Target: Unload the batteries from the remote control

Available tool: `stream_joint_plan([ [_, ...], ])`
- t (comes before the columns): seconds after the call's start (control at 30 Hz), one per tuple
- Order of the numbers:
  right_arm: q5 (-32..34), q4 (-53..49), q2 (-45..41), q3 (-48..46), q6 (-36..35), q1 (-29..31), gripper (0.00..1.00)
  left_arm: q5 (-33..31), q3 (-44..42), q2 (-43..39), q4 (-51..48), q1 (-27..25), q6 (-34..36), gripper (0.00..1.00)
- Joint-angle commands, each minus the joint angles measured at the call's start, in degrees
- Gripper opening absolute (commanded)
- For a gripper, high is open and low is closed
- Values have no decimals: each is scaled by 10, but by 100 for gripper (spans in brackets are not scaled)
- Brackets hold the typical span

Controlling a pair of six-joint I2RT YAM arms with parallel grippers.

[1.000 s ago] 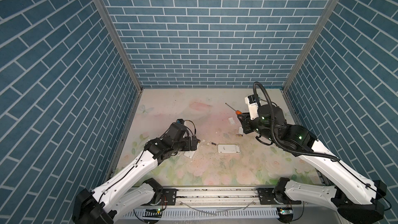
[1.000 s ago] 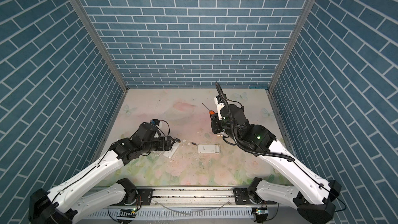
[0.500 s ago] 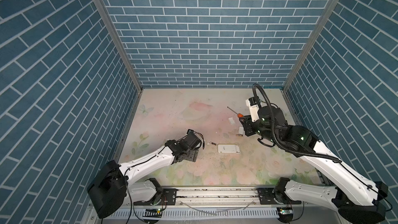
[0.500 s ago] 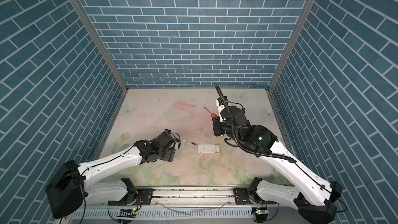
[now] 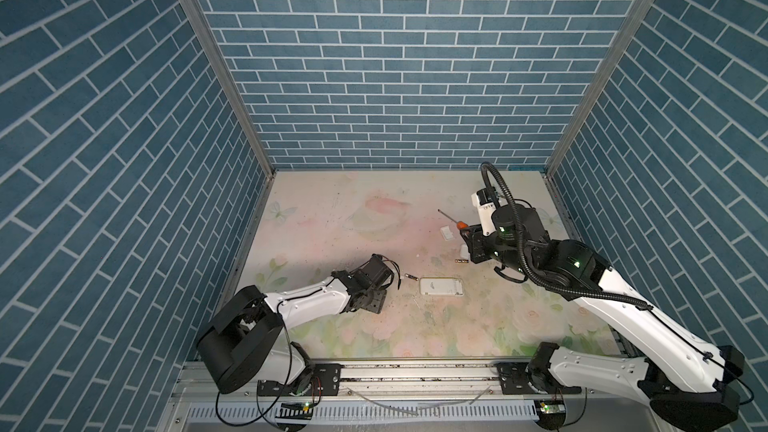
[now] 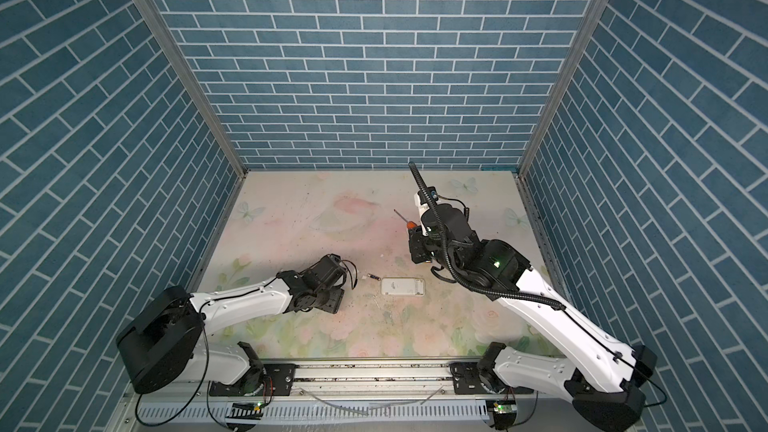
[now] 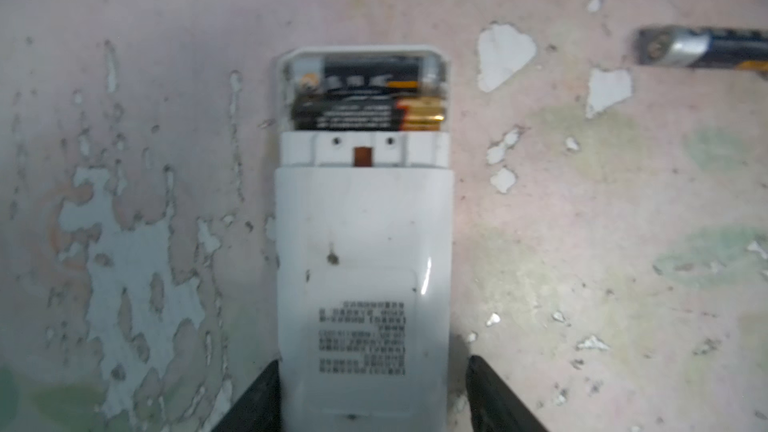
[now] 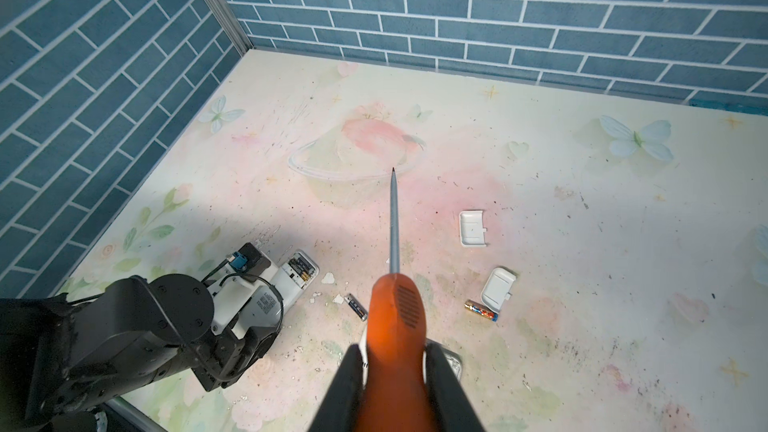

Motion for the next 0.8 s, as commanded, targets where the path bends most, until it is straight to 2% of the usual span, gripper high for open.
stream_joint_plan([
  [0.0, 2, -14, 7, 44, 19, -1, 0, 15, -6, 11, 3, 5, 10, 53],
  [0.2, 0, -69, 45, 87, 47, -3, 0, 46, -29, -20, 15, 2, 7, 38],
  [0.3, -36, -93, 58, 98, 89, -17, 0, 48, -44, -48, 24, -21, 13, 36],
  [0.47, -132, -135, 40, 67, 207, -73, 0, 44, -55, -86, 21, -74, 28, 35],
  [0.57, -183, -137, 30, 37, 272, -82, 0, 43, -55, -92, 14, -79, 31, 35],
  [0.77, -261, -59, 19, -82, 416, -75, 0, 47, -21, -5, 8, -82, 32, 32],
])
